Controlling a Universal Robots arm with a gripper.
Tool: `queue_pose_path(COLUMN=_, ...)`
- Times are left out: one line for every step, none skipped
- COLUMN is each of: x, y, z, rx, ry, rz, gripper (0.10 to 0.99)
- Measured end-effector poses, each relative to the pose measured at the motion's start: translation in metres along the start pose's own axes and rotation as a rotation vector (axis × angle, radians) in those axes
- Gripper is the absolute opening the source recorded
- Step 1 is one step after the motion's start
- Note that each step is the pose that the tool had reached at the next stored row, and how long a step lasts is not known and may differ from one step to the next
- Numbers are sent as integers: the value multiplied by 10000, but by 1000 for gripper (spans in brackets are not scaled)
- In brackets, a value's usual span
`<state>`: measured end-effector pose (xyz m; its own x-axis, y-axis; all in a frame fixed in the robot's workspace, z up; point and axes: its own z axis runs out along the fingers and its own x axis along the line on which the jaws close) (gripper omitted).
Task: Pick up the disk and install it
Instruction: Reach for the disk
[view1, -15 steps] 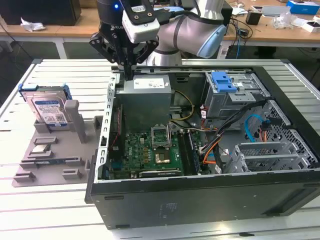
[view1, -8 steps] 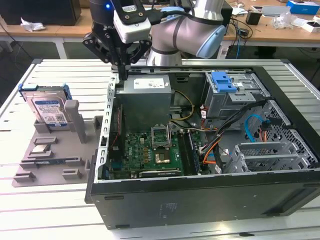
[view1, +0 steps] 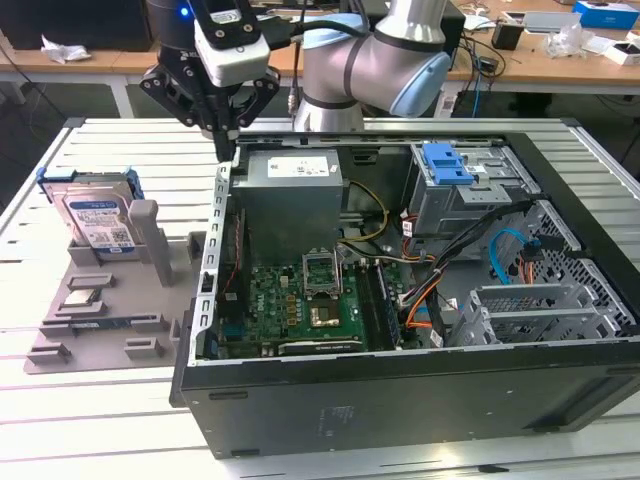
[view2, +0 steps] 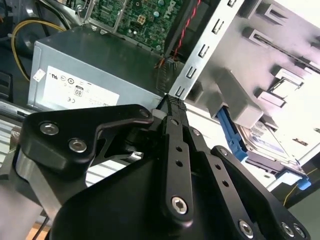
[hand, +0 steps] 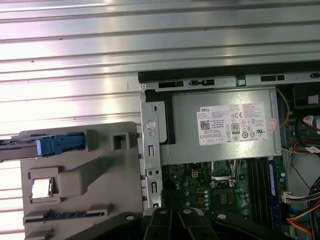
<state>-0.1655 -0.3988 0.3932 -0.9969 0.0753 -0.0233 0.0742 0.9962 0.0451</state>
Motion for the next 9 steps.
queue_pose_path(x=22, y=-2, z=-1, rx=1, ry=1, rz=-1, gripper=106)
queue_pose_path(x=37, y=-3, z=-1, rx=1, ry=0, rz=0, gripper=106)
queue_pose_path(x=60, y=-5, z=-2, rx=0, ry=0, rz=0, gripper=106)
queue_pose_path(x=100, y=-7, z=-3, rx=0, ry=0, rz=0, gripper=106)
queue_pose_path(x=128, y=-10, z=-4, rx=1, ry=0, rz=1, gripper=106)
queue_pose_path(x=150, y=-11, z=-4, rx=0, ry=0, rz=1, gripper=106)
queue_pose_path(x=166, y=-12, z=-4, rx=0, ry=0, rz=0, gripper=106)
queue_pose_path(x=196, y=-15, z=-6, rx=1, ry=1, rz=0, gripper=106)
queue_pose_path(x=235, y=-18, z=-6, rx=0, ry=0, rz=-1, gripper=106)
